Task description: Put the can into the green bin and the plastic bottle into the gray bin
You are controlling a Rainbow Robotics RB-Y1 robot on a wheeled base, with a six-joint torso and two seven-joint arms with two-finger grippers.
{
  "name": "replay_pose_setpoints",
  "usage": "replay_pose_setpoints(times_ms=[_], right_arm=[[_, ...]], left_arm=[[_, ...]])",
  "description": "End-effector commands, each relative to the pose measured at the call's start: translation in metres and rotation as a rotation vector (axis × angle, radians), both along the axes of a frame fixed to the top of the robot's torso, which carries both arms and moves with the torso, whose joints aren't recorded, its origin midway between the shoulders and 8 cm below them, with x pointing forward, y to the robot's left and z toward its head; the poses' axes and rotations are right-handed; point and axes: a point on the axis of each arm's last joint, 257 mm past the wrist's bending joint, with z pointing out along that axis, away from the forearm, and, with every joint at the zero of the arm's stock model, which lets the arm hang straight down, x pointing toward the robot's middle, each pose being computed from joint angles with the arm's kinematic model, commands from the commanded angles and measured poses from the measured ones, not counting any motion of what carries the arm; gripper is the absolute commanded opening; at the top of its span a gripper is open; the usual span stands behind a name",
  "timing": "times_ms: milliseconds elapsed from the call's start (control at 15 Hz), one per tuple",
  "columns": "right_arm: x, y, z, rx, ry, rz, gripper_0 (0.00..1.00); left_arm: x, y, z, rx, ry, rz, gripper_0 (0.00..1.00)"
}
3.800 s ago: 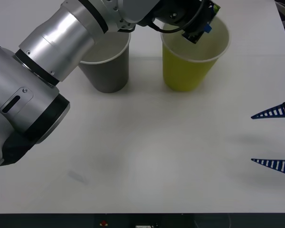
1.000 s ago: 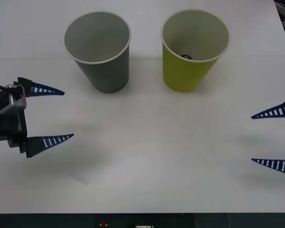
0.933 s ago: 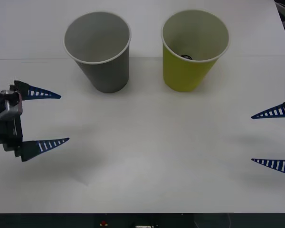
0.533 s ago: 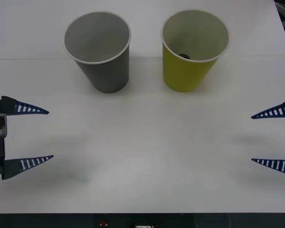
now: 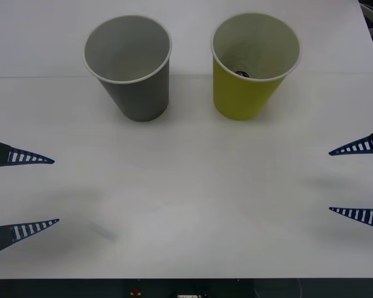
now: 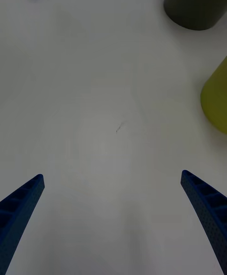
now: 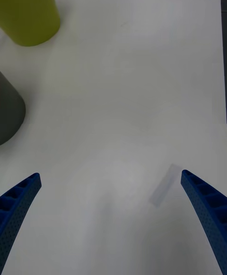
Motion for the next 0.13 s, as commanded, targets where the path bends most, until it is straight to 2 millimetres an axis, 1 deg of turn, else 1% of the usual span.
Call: replay_pose_setpoints(times_ms=[67,133], right_arm=[[0.0,0.0,0.0,0.0,0.0,0.0,1.0],[0.0,0.0,0.0,0.0,0.0,0.0,1.0]], left_arm=[[-0.0026,-0.0011,-0.0008,-0.008,0.008,-0.001,1.0],[-0.0026,-0.0011,-0.0008,-0.008,0.008,-0.001,1.0]])
